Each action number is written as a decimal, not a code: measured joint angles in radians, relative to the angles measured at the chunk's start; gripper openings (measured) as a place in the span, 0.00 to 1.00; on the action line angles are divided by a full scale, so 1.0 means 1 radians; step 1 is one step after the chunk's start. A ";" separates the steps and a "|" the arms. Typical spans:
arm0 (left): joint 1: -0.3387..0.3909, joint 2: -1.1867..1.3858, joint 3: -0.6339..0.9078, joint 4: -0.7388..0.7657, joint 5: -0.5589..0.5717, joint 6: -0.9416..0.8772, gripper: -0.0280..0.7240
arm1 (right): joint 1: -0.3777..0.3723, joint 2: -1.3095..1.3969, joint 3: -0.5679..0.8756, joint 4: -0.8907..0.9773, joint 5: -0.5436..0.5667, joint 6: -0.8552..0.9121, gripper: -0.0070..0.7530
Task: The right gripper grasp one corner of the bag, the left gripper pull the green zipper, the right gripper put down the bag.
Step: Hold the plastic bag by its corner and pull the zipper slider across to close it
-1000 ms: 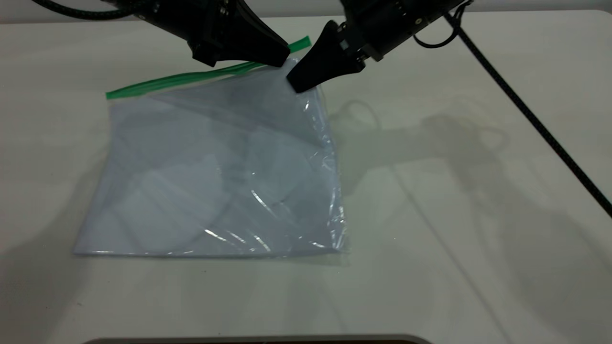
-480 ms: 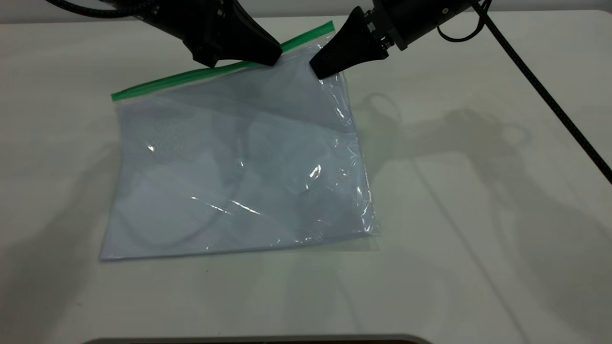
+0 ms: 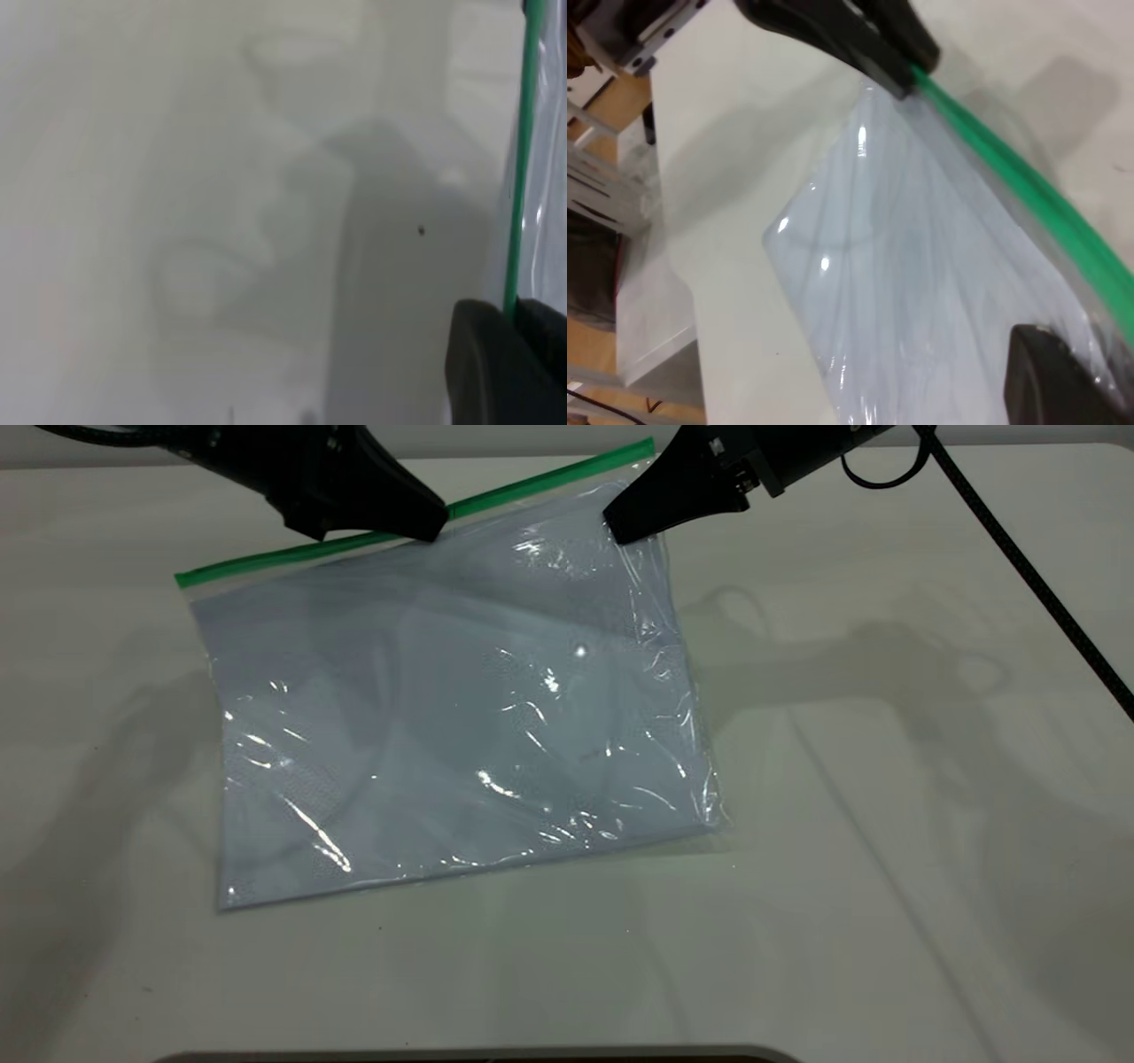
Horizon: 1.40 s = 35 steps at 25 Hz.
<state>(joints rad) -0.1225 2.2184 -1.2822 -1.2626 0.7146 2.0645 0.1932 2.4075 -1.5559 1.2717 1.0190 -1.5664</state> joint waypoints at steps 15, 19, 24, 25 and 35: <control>0.036 0.000 -0.001 0.220 -0.013 -0.168 0.09 | -0.035 0.000 0.000 -0.041 -0.023 0.021 0.05; 0.060 0.000 -0.001 0.283 -0.002 -0.223 0.09 | -0.035 0.000 0.000 -0.046 -0.025 0.027 0.05; 0.094 0.000 -0.001 0.361 0.017 -0.286 0.09 | -0.035 0.000 0.000 -0.054 -0.035 0.036 0.05; 0.102 0.000 -0.001 0.376 0.024 -0.300 0.09 | -0.035 0.000 0.000 -0.054 -0.037 0.040 0.05; 0.143 -0.001 -0.001 0.503 0.053 -0.376 0.09 | -0.035 0.001 0.000 -0.054 -0.038 0.048 0.05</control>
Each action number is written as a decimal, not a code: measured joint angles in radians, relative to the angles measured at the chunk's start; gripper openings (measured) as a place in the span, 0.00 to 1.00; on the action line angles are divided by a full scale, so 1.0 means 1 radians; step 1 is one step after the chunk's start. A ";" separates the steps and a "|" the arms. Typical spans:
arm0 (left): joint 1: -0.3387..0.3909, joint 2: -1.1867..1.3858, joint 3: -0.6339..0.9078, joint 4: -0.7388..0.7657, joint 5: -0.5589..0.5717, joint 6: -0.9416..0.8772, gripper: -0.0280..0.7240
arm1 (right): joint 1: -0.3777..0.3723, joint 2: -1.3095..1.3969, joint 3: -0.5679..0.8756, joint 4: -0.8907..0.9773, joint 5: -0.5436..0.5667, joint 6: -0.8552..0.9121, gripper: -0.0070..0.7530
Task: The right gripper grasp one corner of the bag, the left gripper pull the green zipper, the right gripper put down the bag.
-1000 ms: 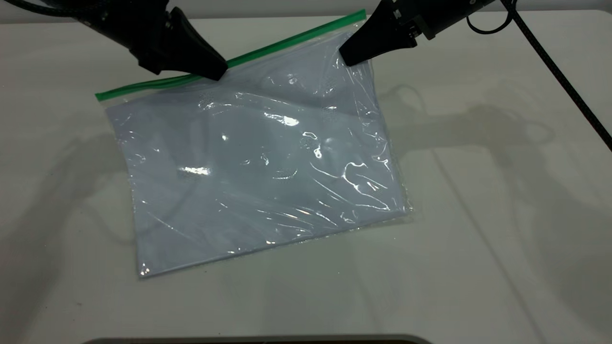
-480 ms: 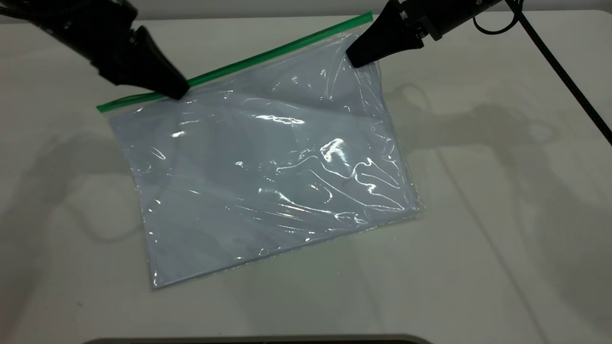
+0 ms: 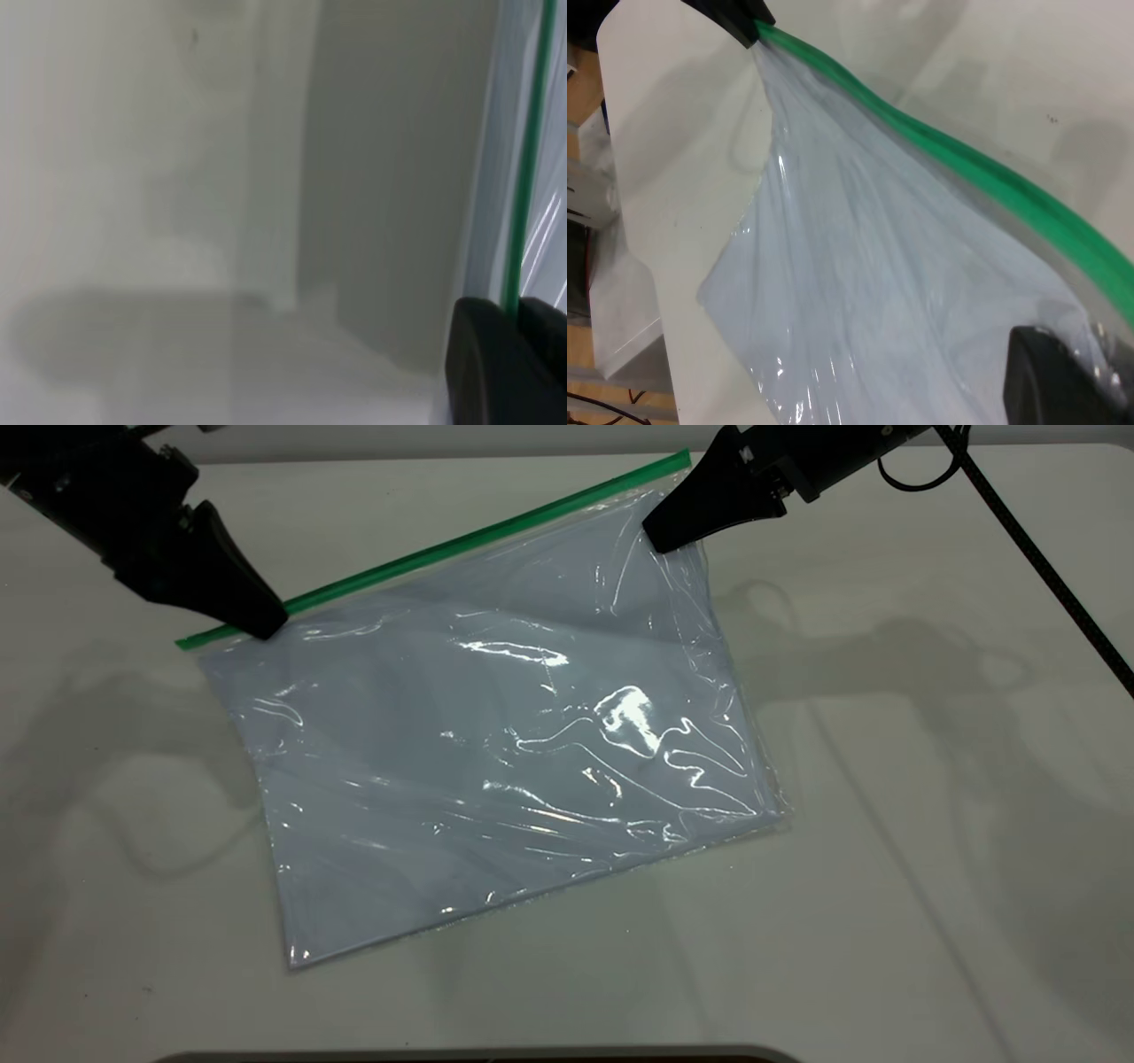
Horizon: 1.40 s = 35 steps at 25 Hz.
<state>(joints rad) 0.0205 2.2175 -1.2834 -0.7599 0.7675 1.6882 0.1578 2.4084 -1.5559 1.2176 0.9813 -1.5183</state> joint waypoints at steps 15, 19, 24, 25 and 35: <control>0.003 -0.001 0.000 0.158 -0.015 -0.083 0.09 | -0.001 0.000 0.000 -0.002 -0.023 0.001 0.06; 0.003 -0.001 0.000 0.171 -0.017 -0.084 0.13 | -0.001 0.000 0.000 0.002 -0.037 0.004 0.14; 0.016 -0.001 0.000 0.180 -0.040 -0.084 0.34 | -0.026 -0.001 0.000 -0.002 -0.084 0.012 0.43; 0.016 -0.001 0.000 0.162 -0.047 -0.084 0.40 | -0.027 -0.001 0.000 -0.002 -0.086 0.019 0.51; 0.016 -0.059 -0.005 -0.035 -0.172 -0.265 0.87 | -0.032 -0.048 -0.021 -0.114 -0.218 0.216 0.79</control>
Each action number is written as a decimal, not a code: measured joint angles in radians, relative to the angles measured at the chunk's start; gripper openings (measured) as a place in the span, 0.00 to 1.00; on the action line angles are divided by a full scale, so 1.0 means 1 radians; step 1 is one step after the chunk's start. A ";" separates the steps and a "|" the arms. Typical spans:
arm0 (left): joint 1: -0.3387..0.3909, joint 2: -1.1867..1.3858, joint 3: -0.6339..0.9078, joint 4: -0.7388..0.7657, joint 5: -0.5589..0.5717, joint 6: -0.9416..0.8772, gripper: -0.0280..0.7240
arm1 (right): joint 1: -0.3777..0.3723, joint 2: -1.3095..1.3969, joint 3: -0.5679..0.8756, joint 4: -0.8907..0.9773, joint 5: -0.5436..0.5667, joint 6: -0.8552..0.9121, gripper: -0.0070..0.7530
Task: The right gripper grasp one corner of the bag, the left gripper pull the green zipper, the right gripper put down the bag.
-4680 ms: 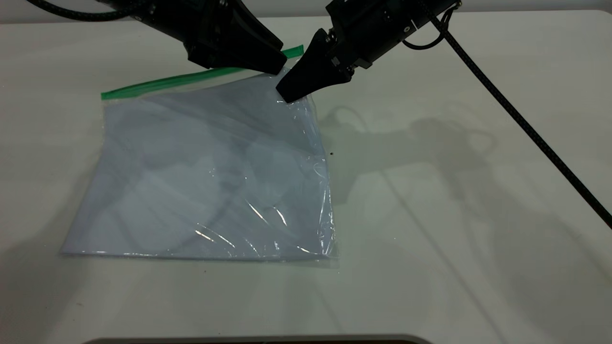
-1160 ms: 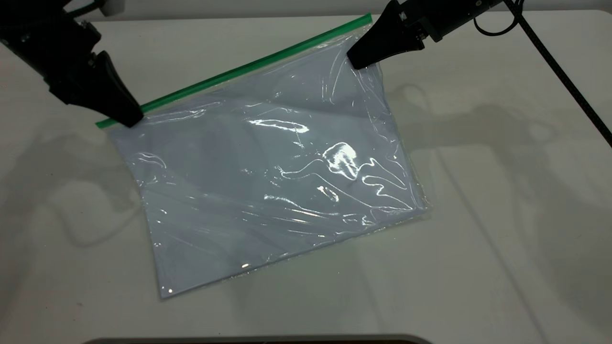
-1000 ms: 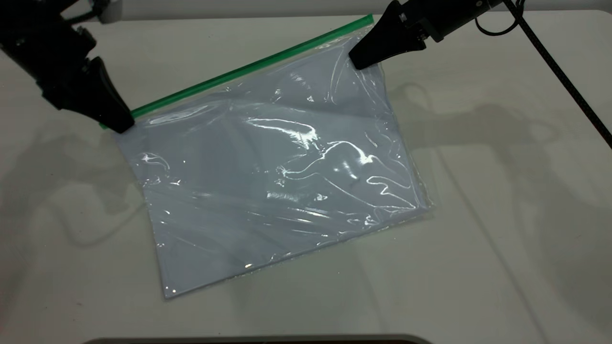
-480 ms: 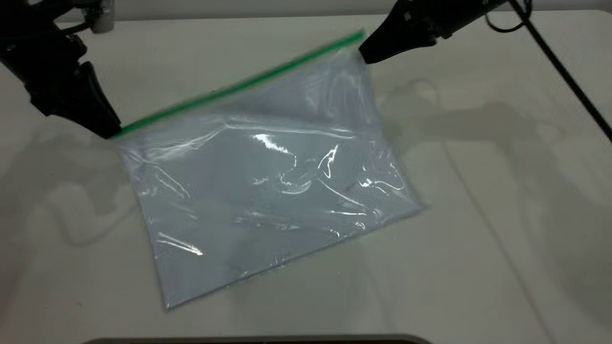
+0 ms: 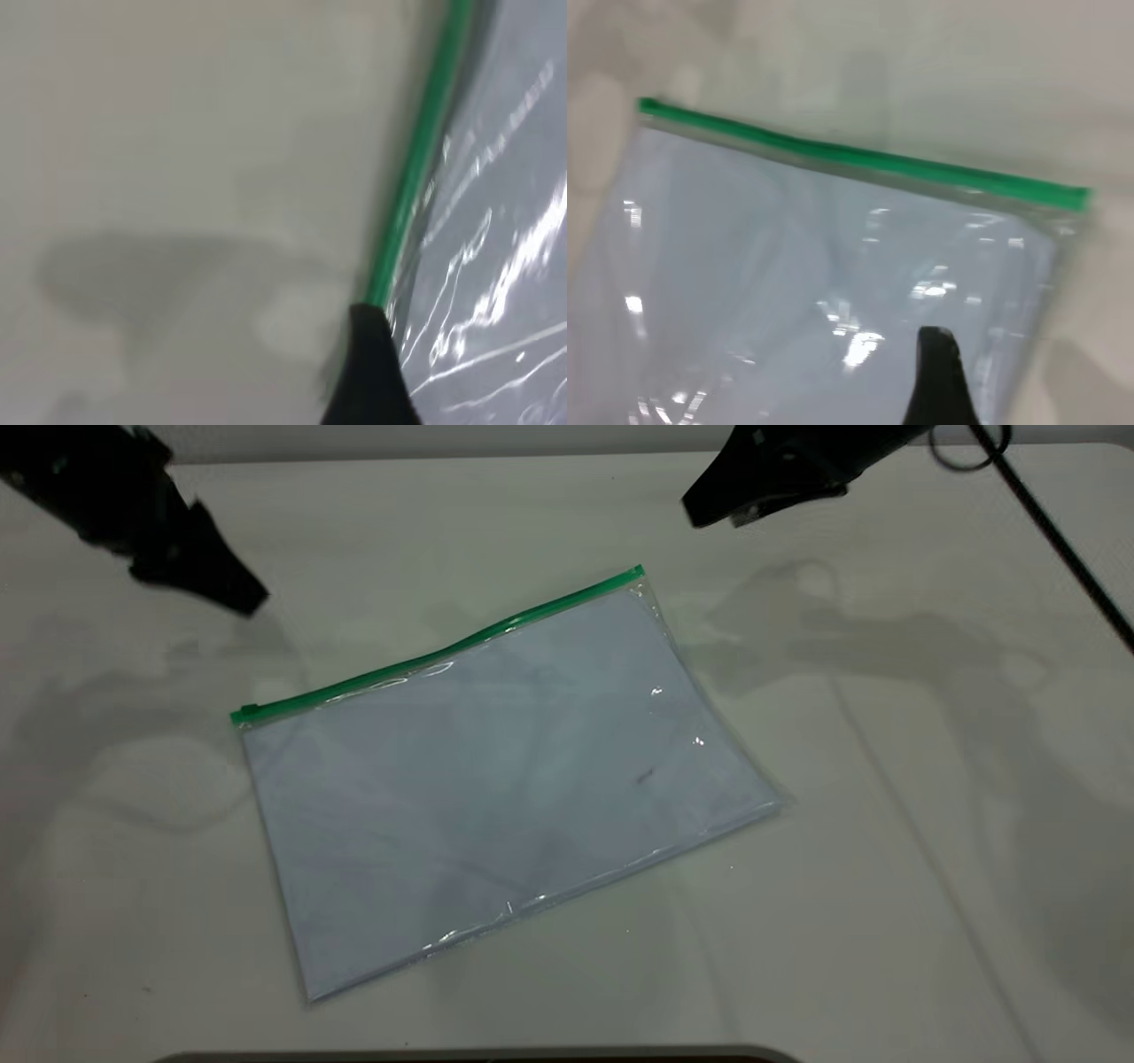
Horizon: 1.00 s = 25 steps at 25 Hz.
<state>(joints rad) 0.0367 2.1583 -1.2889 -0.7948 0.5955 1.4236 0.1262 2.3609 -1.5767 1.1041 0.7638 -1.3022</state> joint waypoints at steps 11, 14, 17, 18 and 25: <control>0.000 -0.387 -0.203 0.367 0.260 -0.638 0.82 | -0.053 -0.392 -0.168 -0.658 0.173 0.614 0.77; 0.000 -0.502 -0.226 0.452 0.296 -0.749 0.82 | -0.053 -0.535 -0.177 -0.719 0.247 0.682 0.77; 0.000 -0.616 -0.226 0.491 0.336 -0.818 0.82 | -0.053 -0.674 -0.181 -0.732 0.310 0.731 0.77; 0.000 -0.654 -0.226 0.497 0.353 -0.834 0.82 | -0.053 -0.719 -0.181 -0.732 0.334 0.746 0.77; 0.000 -0.871 -0.226 0.515 0.520 -0.875 0.82 | -0.053 -0.979 -0.181 -0.767 0.471 0.855 0.77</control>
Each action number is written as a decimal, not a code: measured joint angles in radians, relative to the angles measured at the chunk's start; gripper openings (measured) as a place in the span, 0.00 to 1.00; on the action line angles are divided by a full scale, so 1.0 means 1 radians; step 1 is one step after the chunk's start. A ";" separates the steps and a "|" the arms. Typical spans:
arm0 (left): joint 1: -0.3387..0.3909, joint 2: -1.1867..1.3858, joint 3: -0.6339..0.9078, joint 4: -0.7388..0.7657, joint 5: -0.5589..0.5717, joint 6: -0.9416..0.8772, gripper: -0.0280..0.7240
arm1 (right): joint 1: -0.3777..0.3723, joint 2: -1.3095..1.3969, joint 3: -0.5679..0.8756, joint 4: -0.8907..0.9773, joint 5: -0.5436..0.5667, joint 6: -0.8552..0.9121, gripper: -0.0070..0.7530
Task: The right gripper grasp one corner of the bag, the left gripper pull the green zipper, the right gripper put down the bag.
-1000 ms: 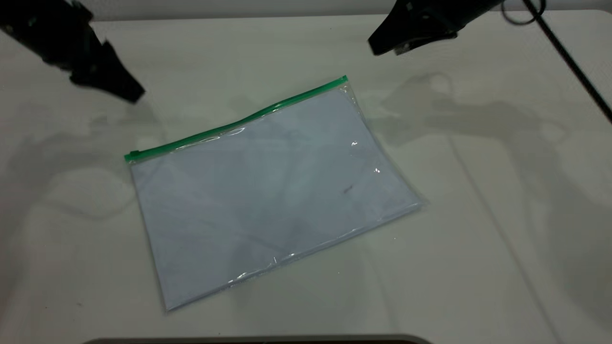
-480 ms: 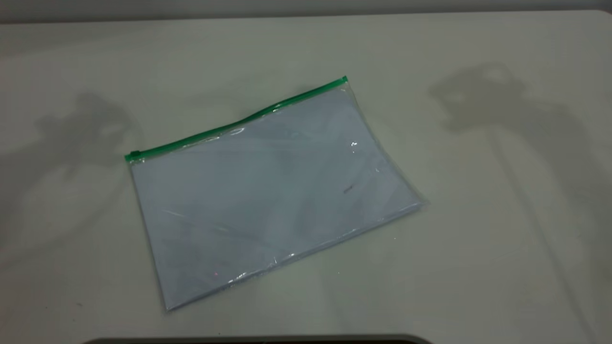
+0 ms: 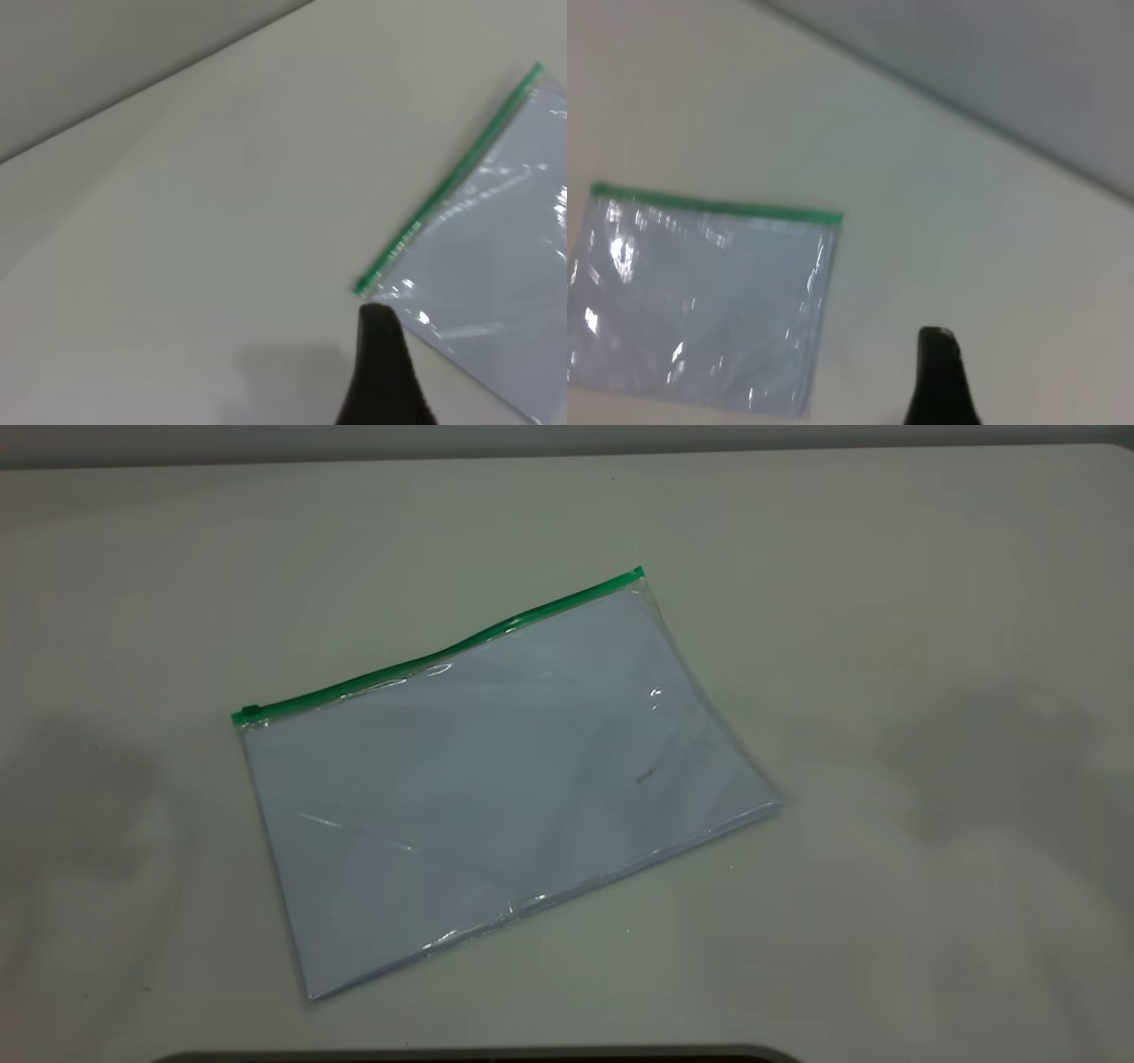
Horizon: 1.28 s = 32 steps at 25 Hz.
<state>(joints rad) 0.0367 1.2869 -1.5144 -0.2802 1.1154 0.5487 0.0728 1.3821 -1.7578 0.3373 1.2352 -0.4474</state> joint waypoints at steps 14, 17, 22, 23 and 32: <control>0.000 -0.389 0.056 0.163 0.052 -0.274 0.82 | 0.000 -0.635 0.519 -0.013 0.000 0.071 0.77; 0.000 -0.514 0.142 0.175 0.052 -0.292 0.82 | 0.000 -0.780 0.658 -0.013 0.000 0.090 0.77; 0.000 -0.755 0.345 0.175 0.052 -0.315 0.82 | 0.000 -1.003 0.830 -0.013 0.000 0.108 0.77; 0.000 -0.793 0.392 0.175 0.052 -0.322 0.82 | 0.000 -1.045 0.850 -0.013 0.000 0.111 0.77; 0.000 -1.059 0.758 0.175 0.052 -0.331 0.82 | 0.000 -1.286 0.985 -0.042 0.000 0.141 0.77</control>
<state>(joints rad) 0.0367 0.2275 -0.7567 -0.1055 1.1677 0.2180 0.0728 0.0958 -0.7730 0.2956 1.2352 -0.3061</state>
